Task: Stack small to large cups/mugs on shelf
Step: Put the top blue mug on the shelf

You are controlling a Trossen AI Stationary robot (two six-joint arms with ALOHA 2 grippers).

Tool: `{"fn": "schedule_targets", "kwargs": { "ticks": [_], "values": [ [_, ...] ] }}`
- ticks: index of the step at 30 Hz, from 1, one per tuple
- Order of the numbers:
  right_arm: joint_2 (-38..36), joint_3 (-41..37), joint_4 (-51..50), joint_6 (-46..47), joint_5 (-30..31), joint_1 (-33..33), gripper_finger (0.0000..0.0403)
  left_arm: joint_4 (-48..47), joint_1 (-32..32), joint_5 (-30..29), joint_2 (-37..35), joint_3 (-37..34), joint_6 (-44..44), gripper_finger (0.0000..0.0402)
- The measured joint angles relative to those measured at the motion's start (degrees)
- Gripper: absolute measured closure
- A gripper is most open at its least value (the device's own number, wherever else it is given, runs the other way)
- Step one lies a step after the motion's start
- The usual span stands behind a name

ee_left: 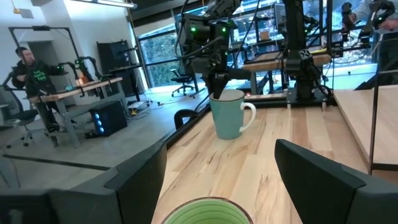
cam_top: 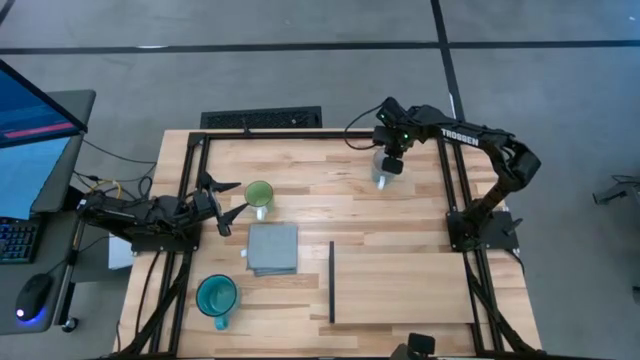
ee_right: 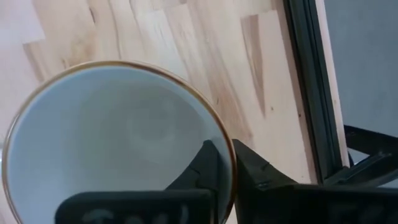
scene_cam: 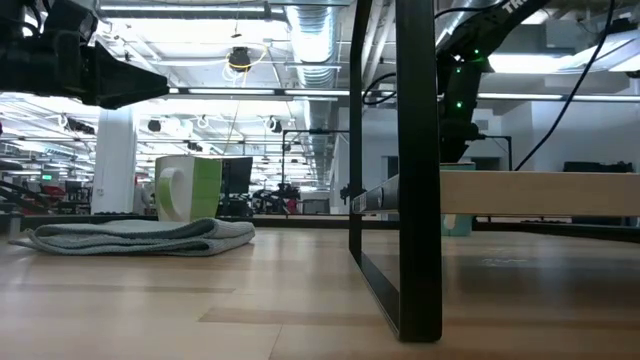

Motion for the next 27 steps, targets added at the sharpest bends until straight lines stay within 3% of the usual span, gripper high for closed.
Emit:
{"fn": "schedule_targets", "kwargs": {
  "ticks": [11,27],
  "values": [
    [-1.1,-0.3,-1.1,1.4,-4.0,0.5,0.0372,0.0,0.0,-0.2,0.0,0.0,0.0,0.0110],
    [-14.2,-0.4,-13.0,10.2,-7.4,11.4,0.0376,-0.1,0.0,-0.6,0.0,0.0,0.0,0.0110]
  ]
}}
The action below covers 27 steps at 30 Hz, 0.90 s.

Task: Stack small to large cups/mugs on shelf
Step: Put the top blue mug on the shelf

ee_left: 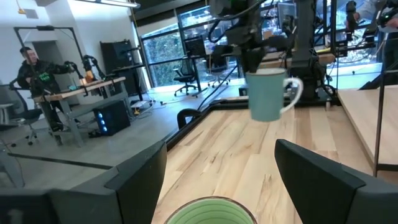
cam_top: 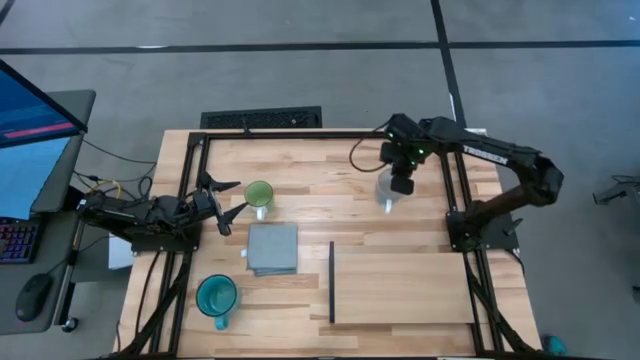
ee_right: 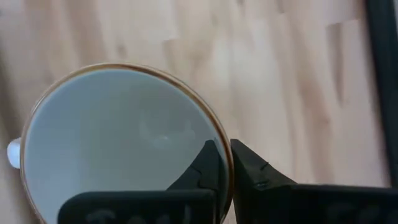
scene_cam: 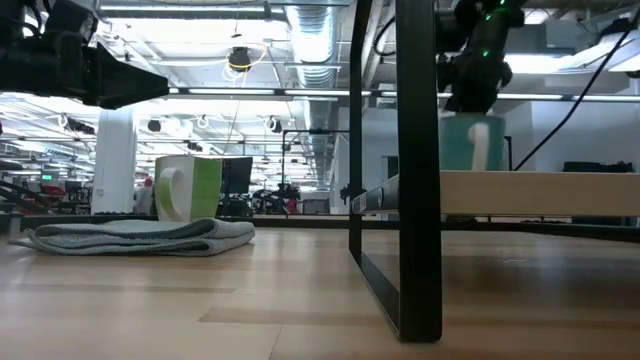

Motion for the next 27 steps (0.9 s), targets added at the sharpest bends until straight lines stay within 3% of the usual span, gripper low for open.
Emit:
{"fn": "schedule_targets", "kwargs": {
  "ticks": [16,27],
  "values": [
    [-10.5,0.2,-14.6,22.5,-1.2,23.9,0.0376,0.0,0.0,0.0,0.0,0.0,1.5,0.0110],
    [-17.0,0.1,-17.8,42.6,4.0,42.9,0.0376,0.0,0.0,-0.1,0.0,0.0,1.4,0.0110]
  ]
}}
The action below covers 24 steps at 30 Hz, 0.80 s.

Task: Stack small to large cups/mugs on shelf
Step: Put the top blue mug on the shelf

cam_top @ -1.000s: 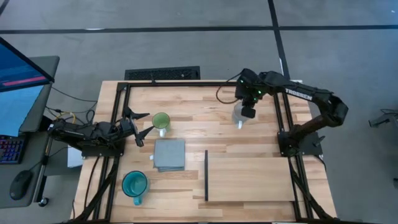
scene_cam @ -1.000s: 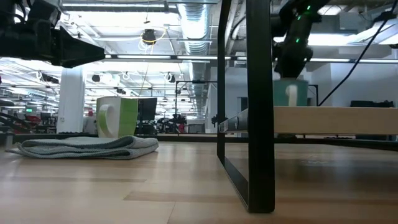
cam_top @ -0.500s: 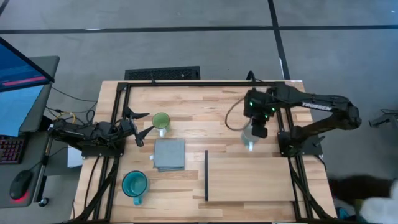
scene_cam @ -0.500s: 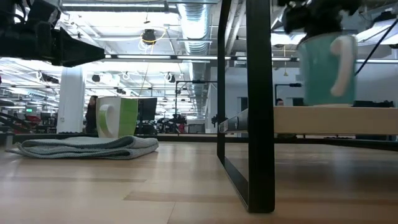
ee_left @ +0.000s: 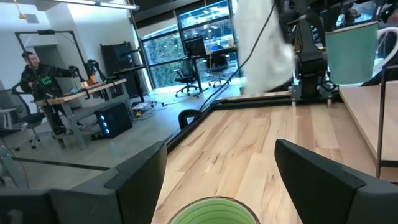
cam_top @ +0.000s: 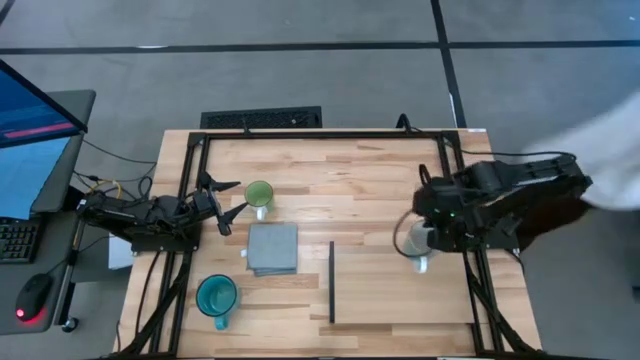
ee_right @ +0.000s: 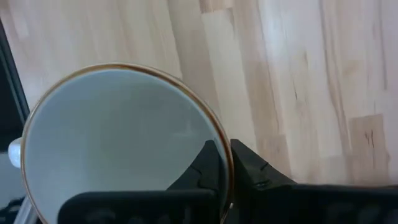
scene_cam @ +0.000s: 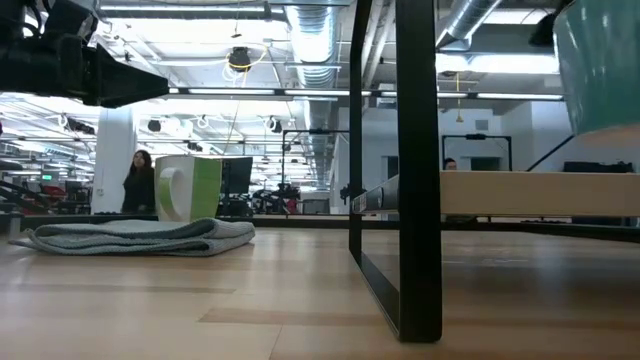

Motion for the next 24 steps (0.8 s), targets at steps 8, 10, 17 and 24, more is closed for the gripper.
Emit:
{"fn": "schedule_targets", "kwargs": {
  "ticks": [8,10,17,24],
  "values": [
    [-6.0,-6.5,-0.8,23.6,4.9,20.0,0.0376,0.1,0.0,-1.5,0.0,0.0,0.0,0.0110],
    [-6.3,-7.7,-0.7,28.5,5.9,24.6,0.0376,0.2,0.0,-2.9,0.0,0.0,0.0,0.0110],
    [-3.5,-8.9,-0.5,42.6,6.0,37.9,0.0376,0.3,0.0,-4.5,0.0,0.0,-0.1,0.0110],
    [0.0,-12.0,1.2,51.1,7.2,47.8,0.0376,0.4,0.0,-4.5,0.0,0.0,-0.4,0.0110]
  ]
}}
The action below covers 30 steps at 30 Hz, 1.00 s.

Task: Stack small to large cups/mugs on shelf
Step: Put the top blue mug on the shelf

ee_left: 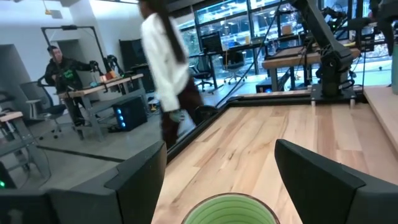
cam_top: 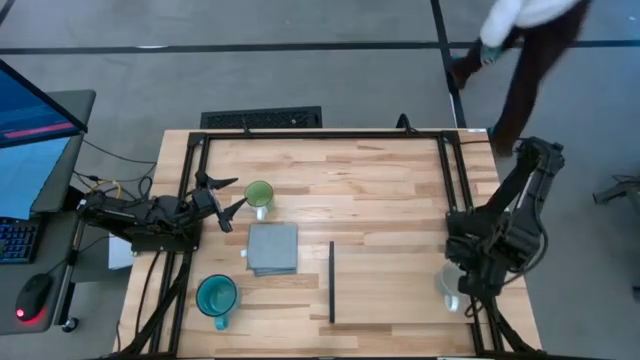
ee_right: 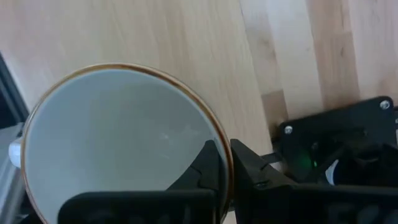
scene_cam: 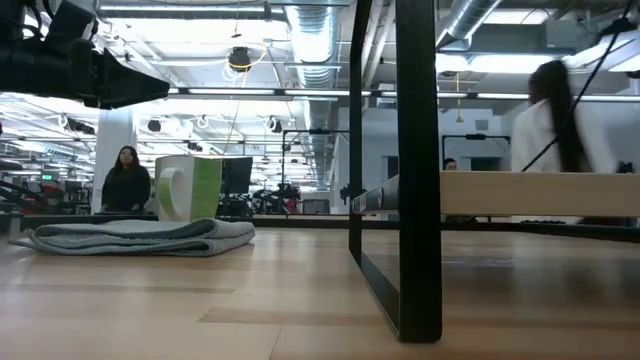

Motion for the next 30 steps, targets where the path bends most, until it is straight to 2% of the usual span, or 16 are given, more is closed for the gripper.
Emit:
{"fn": "schedule_targets", "kwargs": {
  "ticks": [6,12,18,23,26,30],
  "values": [
    [1.6,-0.1,3.2,1.1,2.2,3.7,0.0376,0.0,0.0,0.0,0.0,0.0,-0.2,0.0110],
    [1.7,-0.1,2.6,0.4,3.0,4.1,0.0375,0.1,0.0,0.0,0.0,0.0,-0.2,0.0110],
    [1.7,-0.1,2.1,0.0,3.1,3.6,0.0303,0.1,0.0,0.0,0.0,0.0,-0.6,0.0110],
    [1.7,-0.1,2.3,-8.1,3.1,2.9,0.0273,0.0,0.0,0.0,0.0,0.0,-0.6,0.0110],
    [1.7,-0.1,2.3,-13.4,3.1,2.9,0.0272,0.0,0.0,0.0,0.0,0.0,-0.6,0.0110],
    [1.7,-0.1,2.2,-14.8,3.1,1.9,0.0284,0.0,0.0,0.0,0.0,0.0,-0.6,0.0110]
  ]
}}
